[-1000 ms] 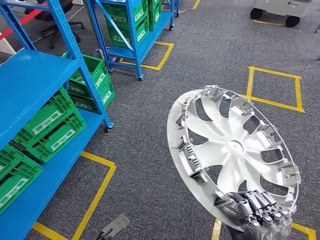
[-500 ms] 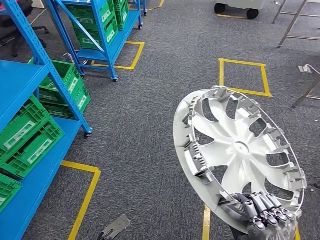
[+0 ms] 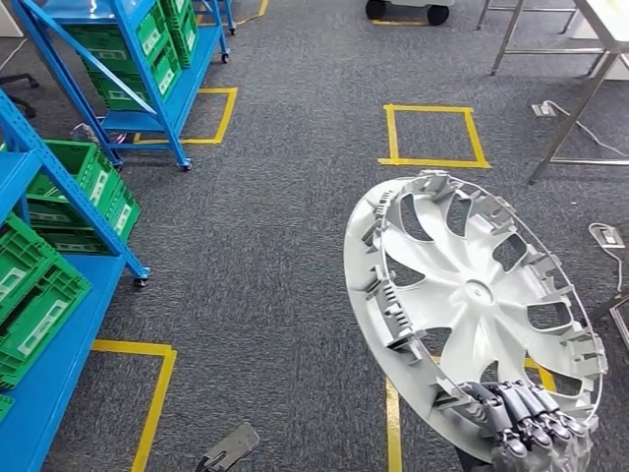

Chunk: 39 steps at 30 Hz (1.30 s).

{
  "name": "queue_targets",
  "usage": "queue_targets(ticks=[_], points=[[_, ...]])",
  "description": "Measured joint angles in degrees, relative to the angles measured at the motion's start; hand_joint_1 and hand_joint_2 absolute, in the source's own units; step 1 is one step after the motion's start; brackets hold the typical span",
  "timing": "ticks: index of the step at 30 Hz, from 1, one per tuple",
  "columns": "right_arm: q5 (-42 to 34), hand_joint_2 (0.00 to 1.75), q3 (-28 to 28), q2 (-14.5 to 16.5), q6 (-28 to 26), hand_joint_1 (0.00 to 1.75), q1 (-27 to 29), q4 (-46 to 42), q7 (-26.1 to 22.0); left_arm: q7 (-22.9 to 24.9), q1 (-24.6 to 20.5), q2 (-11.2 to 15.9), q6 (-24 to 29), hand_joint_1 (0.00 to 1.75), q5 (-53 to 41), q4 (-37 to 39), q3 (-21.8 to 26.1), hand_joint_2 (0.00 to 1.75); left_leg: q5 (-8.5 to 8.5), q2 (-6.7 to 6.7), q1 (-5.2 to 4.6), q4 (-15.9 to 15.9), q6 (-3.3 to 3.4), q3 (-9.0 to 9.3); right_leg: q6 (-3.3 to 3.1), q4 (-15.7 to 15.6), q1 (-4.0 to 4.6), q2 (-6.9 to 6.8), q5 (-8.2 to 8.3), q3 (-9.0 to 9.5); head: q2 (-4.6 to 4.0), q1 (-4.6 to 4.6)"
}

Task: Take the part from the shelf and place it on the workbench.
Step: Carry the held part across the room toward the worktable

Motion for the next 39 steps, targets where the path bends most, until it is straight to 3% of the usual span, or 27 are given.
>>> queue_targets(ticks=[1,3,5,6,7,8,10,11,13,14,16,18,20,22,23,24,26,28,29,31,33,35,37,38,39], points=[[0.0,1.75,0.0,0.1,0.0,1.75,0.1,0.0,0.0,0.0,0.0,0.0,-0.1,0.0,0.1,0.0,0.0,1.75,-0.24,-0.16,0.1,0.2,-0.26,-0.03,-0.31,-0.1,-0.05,0.47,0.12,-0.1,0.0,0.02],[0.0,1.75,-0.1,0.3,0.0,1.75,0.1,-0.1,-0.3,-0.1,-0.1,-0.1,-0.2,0.0,0.2,0.0,0.0,1.75,-2.35,-1.98,0.3,2.8,-0.82,-1.14,-0.99,-0.2,-0.27,1.59,0.41,-0.28,0.0,-0.05],[-0.1,1.75,-0.5,0.7,0.0,1.75,0.1,-0.1,-1.4,-0.2,0.0,-0.1,-0.3,0.0,0.3,-0.1,0.0,1.75,-6.11,-4.36,0.41,9.8,-1.1,-4.32,-1.42,-0.3,-0.38,2.75,0.59,-0.49,0.0,-0.11],[-0.1,1.75,-0.9,1.2,0.0,1.75,0.1,-0.2,-2.5,-0.2,0.1,-0.1,-0.3,0.0,0.3,-0.1,0.1,1.75,-7.55,-4.88,0.42,13.5,-1.12,-6.14,-1.53,-0.3,-0.38,3.42,0.64,-0.6,0.0,-0.1],[-0.2,1.75,-1.5,1.9,0.0,1.75,0.1,-0.3,-3.8,-0.2,0.2,-0.1,-0.4,0.0,0.3,-0.1,0.1,1.75,-8.02,-5.14,0.43,15.9,-1.1,-7.38,-1.57,-0.2,-0.37,4.14,0.71,-0.69,0.0,-0.09],[-0.2,1.75,-2.2,2.6,0.0,1.75,0.2,-0.5,-5.3,-0.2,0.3,-0.1,-0.4,0.0,0.3,-0.1,0.2,1.75,-7.34,-5.29,0.44,16.2,-1.04,-7.71,-1.55,-0.2,-0.38,4.9,0.77,-0.74,0.0,-0.09],[-0.2,1.75,-3.7,4.0,0.0,1.75,0.3,-0.9,-8.0,-0.1,0.3,-0.1,-0.4,0.0,0.3,-0.1,0.2,1.75,-3.46,-5.98,0.59,11.0,-0.89,-5.42,-1.36,-0.2,-0.47,6.4,0.95,-0.74,0.0,-0.09],[-0.2,1.75,-4.2,4.5,0.0,1.75,0.4,-1.0,-8.8,-0.1,0.2,-0.1,-0.4,0.0,0.3,-0.1,0.3,1.75,-1.6,-7.19,0.78,7.2,-0.87,-3.64,-1.16,-0.2,-0.45,7.06,1.03,-0.8,0.0,-0.1],[-0.1,1.75,-5.0,5.2,0.0,1.75,0.6,-1.3,-10.0,-0.1,0.1,-0.2,-0.4,0.0,0.3,-0.1,0.3,1.75,0.08,-9.45,1.16,1.8,-0.9,-1.34,-0.63,0.0,-0.39,8.23,1.29,-1.29,0.0,-0.05],[-0.1,1.75,-5.5,5.7,0.0,1.75,0.8,-1.5,-10.8,-0.1,0.1,-0.3,-0.4,0.0,0.3,-0.1,0.3,1.75,0.03,-10.03,1.19,1.0,-0.79,-1.08,-0.26,0.0,-0.43,8.77,1.49,-1.58,0.0,-0.04],[-0.1,1.75,-7.0,7.0,0.0,1.75,1.3,-1.8,-13.3,-0.1,0.0,-0.4,-0.4,0.0,0.4,-0.1,0.3,1.75,0.24,-9.1,1.09,0.7,-0.18,-1.12,0.45,-0.1,-0.67,9.51,1.85,-2.17,0.0,-0.04],[-0.1,1.75,-8.6,8.6,0.0,1.75,1.6,-2.1,-16.0,-0.2,0.0,-0.4,-0.4,0.0,0.4,-0.1,0.4,1.75,0.53,-7.83,1.12,0.4,0.56,-1.09,0.91,1.9,-0.56,7.53,0.56,-3.47,0.0,0.26],[0.0,1.75,-9.8,9.8,0.0,1.75,1.7,-2.3,-17.9,-0.2,0.1,-0.4,-0.5,0.0,0.4,-0.1,0.5,1.75,0.56,-6.4,0.97,0.4,0.97,-1.09,1.17,8.6,-0.36,4.32,-3.04,-6.53,0.0,0.62],[0.1,1.75,-10.9,10.7,0.0,1.75,1.8,-2.3,-19.1,-0.2,0.4,-0.3,-0.5,0.0,0.4,-0.1,0.7,1.75,0.5,-4.85,0.77,0.4,1.11,-1.1,1.31,15.6,-0.39,3.07,-5.89,-9.54,0.0,0.68],[0.1,1.75,-11.4,11.1,0.0,1.75,1.9,-2.3,-19.5,-0.2,0.4,-0.3,-0.6,0.0,0.4,-0.1,0.7,1.75,0.47,-4.14,0.72,0.4,1.14,-1.09,1.3,16.5,-0.39,2.88,-5.88,-9.76,0.0,0.69],[0.1,1.75,-11.8,11.5,0.0,1.75,2.1,-2.3,-20.0,-0.2,0.4,-0.3,-0.6,0.0,0.4,-0.1,0.8,1.75,0.44,-3.52,0.69,0.4,1.13,-1.05,1.23,15.2,-0.38,2.73,-4.91,-8.81,0.0,0.69],[0.1,1.75,-12.7,12.4,0.0,1.75,2.3,-2.4,-20.7,-0.4,0.3,-0.3,-0.6,0.0,0.5,-0.1,1.1,1.75,0.28,-2.48,0.65,0.4,0.95,-0.87,0.94,7.6,-0.27,1.49,-1.76,-4.36,0.0,0.7],[0.1,1.75,-13.3,13.0,0.0,1.75,2.3,-2.5,-21.2,-0.5,0.3,-0.3,-0.6,0.0,0.5,-0.1,1.3,1.75,0.03,-1.65,0.39,0.6,0.49,-0.78,0.35,1.5,0.12,-0.1,-0.18,-0.79,0.0,0.68],[0.1,1.75,-13.6,13.3,0.0,1.75,2.2,-2.6,-21.3,-0.6,0.3,-0.3,-0.6,0.0,0.5,-0.1,1.4,1.75,-0.01,-1.23,0.27,0.6,0.25,-0.78,0.01,0.4,0.34,-0.41,-0.14,-0.24,0.0,0.66],[0.1,1.75,-14.2,13.8,0.0,1.75,2.3,-2.7,-21.8,-0.7,0.3,-0.3,-0.6,0.0,0.5,-0.1,1.5,1.75,-0.07,-0.37,0.25,0.6,-0.22,-0.79,-0.7,0.2,0.48,0.55,0.06,-0.36,0.0,0.65],[0.1,1.75,-14.8,14.4,0.0,1.75,2.4,-2.9,-22.1,-0.7,0.2,-0.4,-0.6,0.0,0.5,-0.1,1.6,1.75,-1.26,-1.49,0.42,1.9,-0.78,-1.27,-1.3,-0.1,0.28,1.59,0.34,-0.43,0.0,0.57],[0.1,1.75,-15.2,14.8,0.0,1.75,2.4,-3.0,-22.3,-0.8,0.2,-0.4,-0.7,0.0,0.5,-0.1,1.6,1.75,-4.47,-3.96,0.58,7.5,-1.22,-3.77,-1.71,-0.2,0.03,2.56,0.54,-0.44,0.0,0.41],[0.1,1.75,-15.5,15.0,0.0,1.75,2.3,-3.0,-22.3,-0.8,0.4,-0.3,-0.7,0.0,0.5,-0.1,1.7,1.75,-7.3,-5.07,0.62,14.8,-1.38,-7.34,-1.89,-0.2,-0.03,3.72,0.61,-0.52,0.0,0.36],[0.1,1.75,-15.6,15.1,0.0,1.75,2.4,-3.0,-22.3,-0.8,0.6,-0.3,-0.7,0.0,0.5,-0.1,1.7,1.75,-7.35,-5.23,0.63,16.5,-1.41,-8.34,-1.9,-0.2,-0.05,4.4,0.64,-0.53,0.0,0.36],[0.1,1.75,-15.8,15.1,0.0,1.75,2.4,-3.0,-22.4,-0.8,0.6,-0.2,-0.7,0.0,0.5,-0.1,1.7,1.75,-6.28,-5.34,0.66,16.0,-1.41,-8.32,-1.86,-0.2,-0.1,5.08,0.68,-0.53,0.0,0.36]])
